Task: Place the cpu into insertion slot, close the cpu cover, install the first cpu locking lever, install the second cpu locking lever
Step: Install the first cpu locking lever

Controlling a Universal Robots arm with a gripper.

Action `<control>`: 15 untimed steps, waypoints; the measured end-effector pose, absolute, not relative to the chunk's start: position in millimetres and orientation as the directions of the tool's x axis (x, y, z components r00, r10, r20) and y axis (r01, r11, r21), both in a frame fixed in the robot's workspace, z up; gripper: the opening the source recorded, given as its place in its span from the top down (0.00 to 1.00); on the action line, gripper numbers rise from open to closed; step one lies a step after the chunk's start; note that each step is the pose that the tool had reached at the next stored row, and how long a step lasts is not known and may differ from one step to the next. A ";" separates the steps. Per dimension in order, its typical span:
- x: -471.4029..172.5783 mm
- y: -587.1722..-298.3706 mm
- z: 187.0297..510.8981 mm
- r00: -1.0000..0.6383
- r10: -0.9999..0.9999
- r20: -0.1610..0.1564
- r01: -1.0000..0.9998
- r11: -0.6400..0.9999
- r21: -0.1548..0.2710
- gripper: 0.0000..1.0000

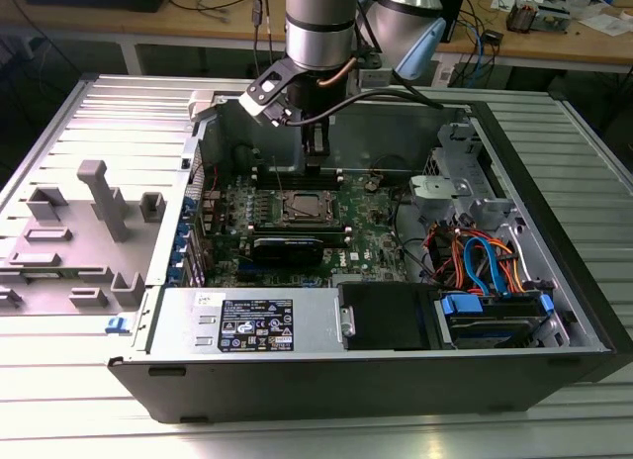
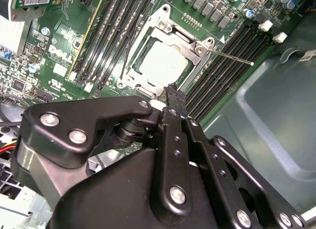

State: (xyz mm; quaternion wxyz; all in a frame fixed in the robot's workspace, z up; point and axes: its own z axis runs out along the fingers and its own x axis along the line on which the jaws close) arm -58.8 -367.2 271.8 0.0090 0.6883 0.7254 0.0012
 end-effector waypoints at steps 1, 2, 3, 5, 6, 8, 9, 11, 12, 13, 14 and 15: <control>-58.7 -367.2 271.8 -0.054 0.998 -0.011 0.998 0.054 0.014 0.89; -58.7 -367.2 271.8 -0.056 0.998 -0.011 0.998 0.056 0.014 0.89; -58.7 -367.2 271.8 -0.058 0.998 -0.011 0.998 0.058 0.014 0.89; -58.8 -367.2 271.8 -0.061 0.998 -0.011 0.998 0.061 0.014 0.89; -58.7 -367.2 271.8 -0.062 0.998 -0.011 0.998 0.062 0.014 0.89; -58.7 -367.2 271.8 -0.064 0.998 -0.011 0.998 0.064 0.014 0.89; -58.8 -367.2 271.8 -0.066 0.998 -0.011 0.998 0.066 0.014 0.89; -58.8 -367.2 271.8 -0.067 0.998 -0.011 0.998 0.068 0.014 0.89; -58.7 -367.2 271.8 -0.069 0.998 -0.011 0.998 0.069 0.014 0.89; -58.7 -367.2 271.8 -0.069 0.998 -0.011 0.997 0.069 0.014 0.89; -58.7 -367.2 271.8 -0.070 0.997 -0.011 0.997 0.070 0.014 0.89; -58.8 -367.2 271.8 -0.070 0.997 -0.011 0.997 0.071 0.014 0.89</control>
